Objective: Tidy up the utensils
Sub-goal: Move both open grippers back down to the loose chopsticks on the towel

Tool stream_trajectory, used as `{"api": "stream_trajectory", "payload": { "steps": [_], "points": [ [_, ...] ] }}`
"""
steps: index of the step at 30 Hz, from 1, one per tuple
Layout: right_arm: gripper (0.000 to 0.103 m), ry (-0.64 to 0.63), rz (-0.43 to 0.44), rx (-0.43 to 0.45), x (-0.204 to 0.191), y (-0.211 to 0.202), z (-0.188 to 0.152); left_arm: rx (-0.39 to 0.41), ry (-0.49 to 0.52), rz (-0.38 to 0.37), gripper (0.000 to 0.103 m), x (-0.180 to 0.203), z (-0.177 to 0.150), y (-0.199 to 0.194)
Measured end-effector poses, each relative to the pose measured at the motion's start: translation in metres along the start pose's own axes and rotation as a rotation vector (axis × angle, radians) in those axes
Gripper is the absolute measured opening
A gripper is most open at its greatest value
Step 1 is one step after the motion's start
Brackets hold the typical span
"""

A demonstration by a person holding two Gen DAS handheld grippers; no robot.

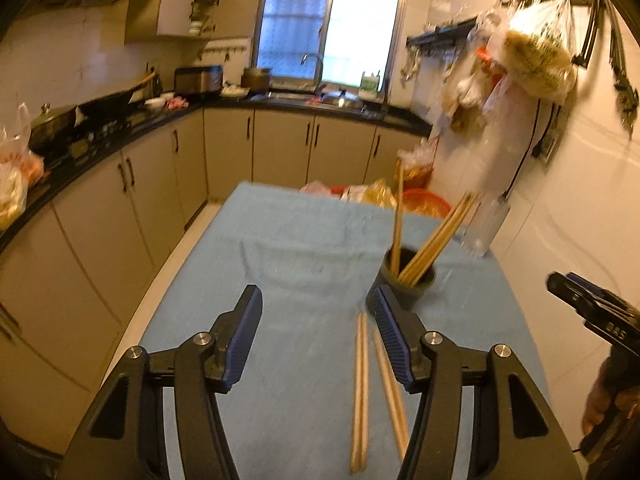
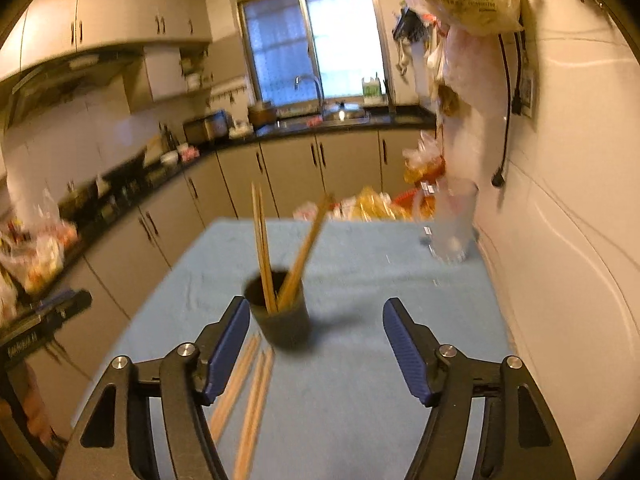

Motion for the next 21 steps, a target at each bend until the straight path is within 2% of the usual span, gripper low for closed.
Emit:
{"api": "stream_trajectory", "payload": {
  "steps": [7,12,15,16,18,21],
  "points": [
    [0.077,-0.042,-0.018,-0.171,0.016,0.024,-0.066,-0.159,-0.004,0.018,0.057,-0.010,-0.059,0.033],
    [0.077,-0.004,0.045,-0.302,0.011,0.058,-0.113,-0.284,0.020,0.001,0.057,-0.007,-0.098,0.074],
    [0.077,-0.020,0.084,-0.345,-0.005,0.073,-0.130,-0.351,0.047,-0.022,0.056,-0.001,-0.114,0.100],
    [0.075,-0.036,0.103,-0.356,-0.013,0.078,-0.136,-0.365,0.053,-0.031,0.055,0.000,-0.118,0.108],
    [0.065,-0.078,0.133,-0.366,-0.030,0.086,-0.145,-0.389,0.066,-0.041,0.048,0.003,-0.123,0.121],
    [0.060,-0.126,0.164,-0.371,-0.053,0.096,-0.150,-0.408,0.077,-0.048,0.038,0.004,-0.122,0.138]
  ]
}}
Point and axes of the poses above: each gripper's, at about its wrist camera, not at the fingertips, and y roughly the way its jaws point, x to its right, z to its top, the point moved 2 cm from there along y, roughly the way its jaws point, and after that the axes turned 14 degrees about -z, right-handed, at the moved point
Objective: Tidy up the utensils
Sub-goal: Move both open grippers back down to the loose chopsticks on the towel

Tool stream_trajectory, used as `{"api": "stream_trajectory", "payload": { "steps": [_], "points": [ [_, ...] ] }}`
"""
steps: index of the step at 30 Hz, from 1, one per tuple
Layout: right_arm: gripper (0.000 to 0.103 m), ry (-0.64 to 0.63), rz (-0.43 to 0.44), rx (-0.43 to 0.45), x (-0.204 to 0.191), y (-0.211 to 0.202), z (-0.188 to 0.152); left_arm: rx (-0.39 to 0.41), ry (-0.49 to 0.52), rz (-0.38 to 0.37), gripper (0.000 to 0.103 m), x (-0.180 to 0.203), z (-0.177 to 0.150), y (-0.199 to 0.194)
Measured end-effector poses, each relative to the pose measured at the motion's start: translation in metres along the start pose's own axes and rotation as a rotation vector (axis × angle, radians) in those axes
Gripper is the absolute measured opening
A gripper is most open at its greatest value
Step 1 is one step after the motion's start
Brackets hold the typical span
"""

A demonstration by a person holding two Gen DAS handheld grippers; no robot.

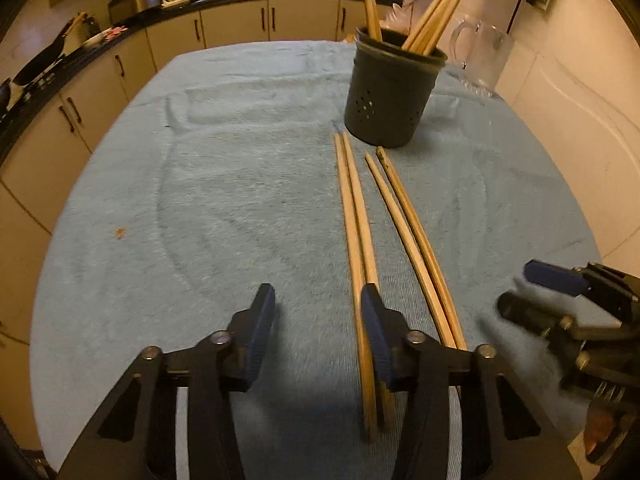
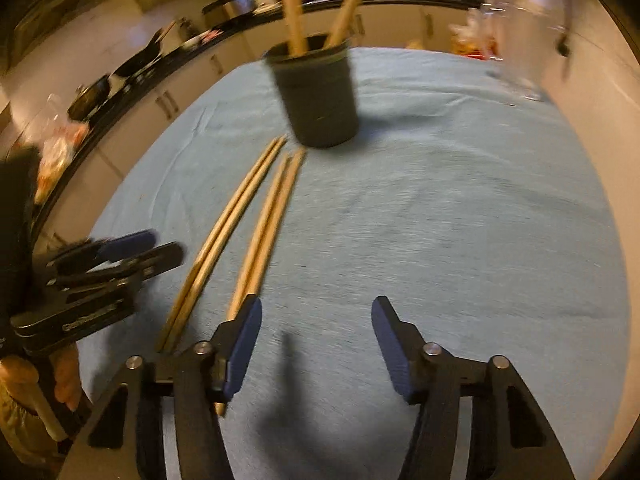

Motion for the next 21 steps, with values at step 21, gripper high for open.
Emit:
{"api": "stream_trajectory", "payload": {
  "steps": [21],
  "points": [
    [0.031,-0.046,-0.067,0.055,-0.024,0.039,0.036,-0.008,0.070,0.009,0.029,0.007,0.032,0.037]
  ]
}}
Point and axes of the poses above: each gripper's, at about its wrist camera, not at the fingertips, and y roughly the way its jaws point, x to its right, z to its top, the point moved 2 cm from there along y, roughly the way its jaws point, and after that the axes turned 14 degrees about -z, right-handed, at the moved point
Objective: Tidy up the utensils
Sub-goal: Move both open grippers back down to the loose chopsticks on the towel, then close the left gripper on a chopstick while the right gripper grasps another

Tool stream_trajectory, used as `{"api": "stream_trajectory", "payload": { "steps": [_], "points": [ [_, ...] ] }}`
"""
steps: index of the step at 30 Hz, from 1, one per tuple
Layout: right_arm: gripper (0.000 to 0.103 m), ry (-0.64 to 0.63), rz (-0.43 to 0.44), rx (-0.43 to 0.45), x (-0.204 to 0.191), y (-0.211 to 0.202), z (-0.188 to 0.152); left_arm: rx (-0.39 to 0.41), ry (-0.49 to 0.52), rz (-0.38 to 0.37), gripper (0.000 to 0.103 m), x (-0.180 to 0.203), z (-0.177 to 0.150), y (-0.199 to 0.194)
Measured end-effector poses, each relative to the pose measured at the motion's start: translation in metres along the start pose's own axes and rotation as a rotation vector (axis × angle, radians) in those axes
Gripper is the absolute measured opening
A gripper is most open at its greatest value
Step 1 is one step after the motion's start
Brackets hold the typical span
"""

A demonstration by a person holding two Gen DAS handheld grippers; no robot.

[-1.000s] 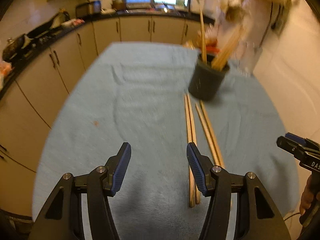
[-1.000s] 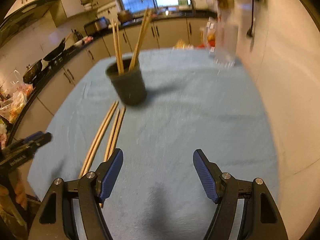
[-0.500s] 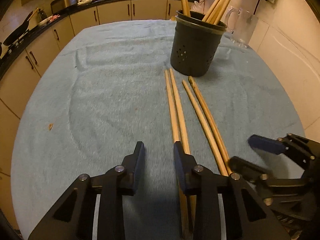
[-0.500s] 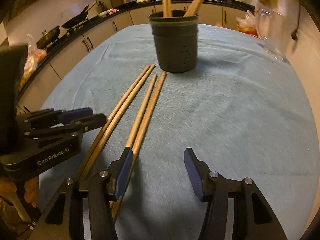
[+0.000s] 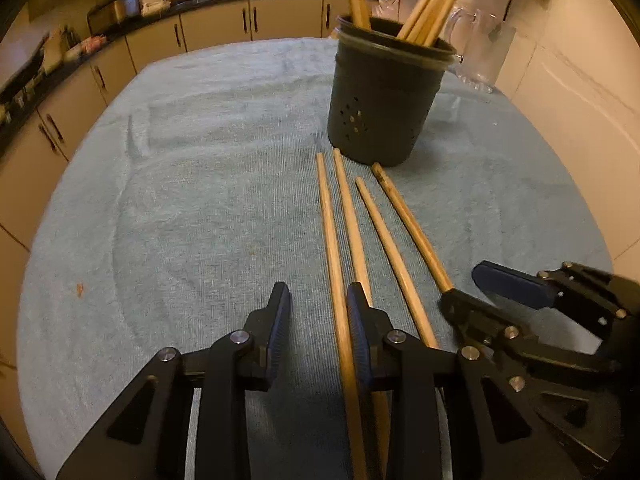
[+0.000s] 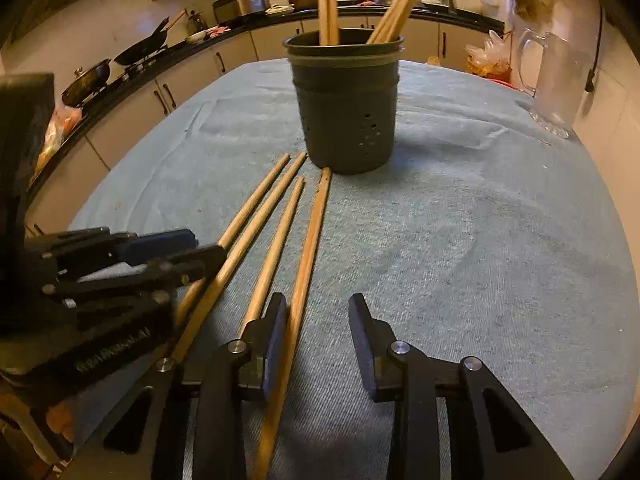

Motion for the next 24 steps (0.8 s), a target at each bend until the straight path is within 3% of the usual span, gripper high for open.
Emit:
{"api": "stream_trajectory", "payload": {
  "steps": [3,5,15,21,24],
  "points": [
    [0.018,0.018,-0.024,-0.002,0.002,0.002,0.002,-0.003,0.027,0.028,0.023,0.005,0.003,0.002],
    [0.009,0.031,-0.037,-0.006,0.006,0.004,0.003,-0.002,0.001,0.035,0.007,0.002,0.004,0.002],
    [0.008,0.133,-0.002,-0.059,0.042,-0.009,-0.020,0.002,-0.165,-0.030,0.007,-0.029,-0.025,-0.030],
    [0.008,0.133,-0.023,-0.079,0.066,-0.036,-0.060,0.013,-0.202,-0.066,0.007,-0.037,-0.061,-0.054],
    [0.008,0.122,-0.037,-0.073,0.078,-0.048,-0.075,0.004,-0.166,-0.055,0.007,-0.031,-0.072,-0.058]
  ]
}}
Point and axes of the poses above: each gripper's, at about its wrist camera, not at the fingertips, and y roughly the way its jaws point, x to its right, z to its top, the point moved 2 cm from there along y, roughly the way its jaws point, and after that the axes turned 14 degrees about -z, right-handed, at the moved point
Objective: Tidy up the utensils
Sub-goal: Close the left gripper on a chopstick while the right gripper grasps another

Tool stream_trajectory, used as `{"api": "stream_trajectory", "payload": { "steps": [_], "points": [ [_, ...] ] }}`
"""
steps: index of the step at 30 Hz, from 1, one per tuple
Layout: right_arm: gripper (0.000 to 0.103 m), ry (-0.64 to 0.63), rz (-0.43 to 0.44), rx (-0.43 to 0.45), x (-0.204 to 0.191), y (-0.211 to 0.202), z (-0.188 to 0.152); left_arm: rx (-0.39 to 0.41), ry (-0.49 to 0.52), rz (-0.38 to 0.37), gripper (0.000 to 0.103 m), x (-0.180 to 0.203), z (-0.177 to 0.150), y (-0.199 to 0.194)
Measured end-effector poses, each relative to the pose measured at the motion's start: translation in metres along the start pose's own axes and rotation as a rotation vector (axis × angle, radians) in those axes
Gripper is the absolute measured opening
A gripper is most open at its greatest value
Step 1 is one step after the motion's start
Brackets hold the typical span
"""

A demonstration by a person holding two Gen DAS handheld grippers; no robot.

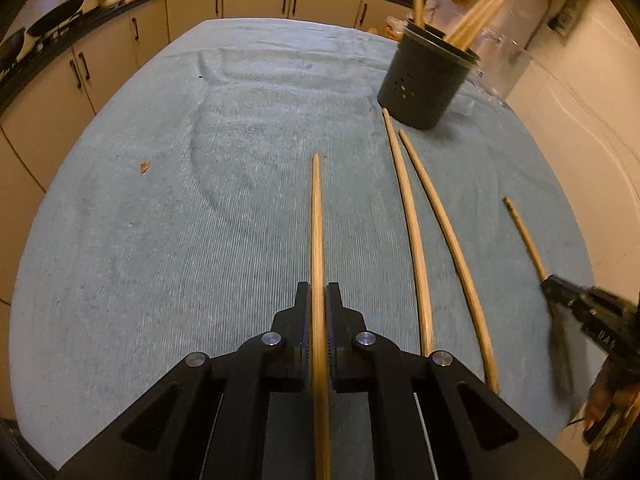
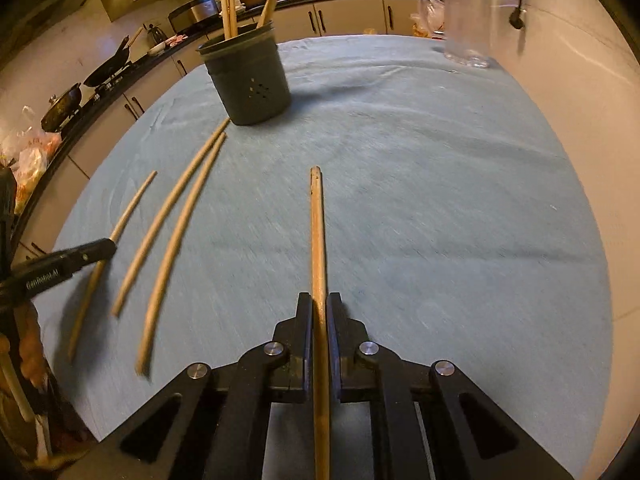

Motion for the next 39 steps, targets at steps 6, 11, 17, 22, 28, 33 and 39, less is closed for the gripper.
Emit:
{"api": "stream_trajectory", "payload": {
  "steps": [6,11,17,22,28,33,39],
  "points": [
    [0.020,-0.006,-0.014,-0.004,0.009,-0.006,-0.008,-0.093,0.039,0.058,0.007,0.008,0.004,0.004],
    [0.038,-0.053,-0.034,0.002,-0.004,-0.006,-0.005,-0.148,0.021,0.058,0.007,0.004,0.015,0.005],
    [0.038,-0.051,-0.055,-0.025,-0.004,0.008,0.012,-0.163,0.040,0.089,0.008,0.002,0.033,0.014],
    [0.038,-0.054,-0.077,-0.058,-0.002,0.024,0.039,-0.176,0.059,0.104,0.008,-0.001,0.046,0.026],
    [0.028,-0.104,-0.114,-0.100,-0.010,0.046,0.074,-0.156,0.073,0.104,0.008,-0.005,0.069,0.038],
    [0.025,-0.167,-0.145,-0.148,-0.024,0.058,0.096,-0.149,0.087,0.106,0.011,-0.003,0.080,0.047],
    [0.008,-0.179,-0.143,-0.156,-0.033,0.061,0.102,-0.106,0.076,0.105,0.005,-0.004,0.083,0.048]
  ]
}}
Point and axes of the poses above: each gripper's, at about its wrist camera, not at the fingertips, and y roughly the way its jaws point, x to its right, z to its top, the point moved 2 cm from there along y, roughly the way its jaws point, and after that the axes turned 14 degrees about -z, right-handed, at the moved point
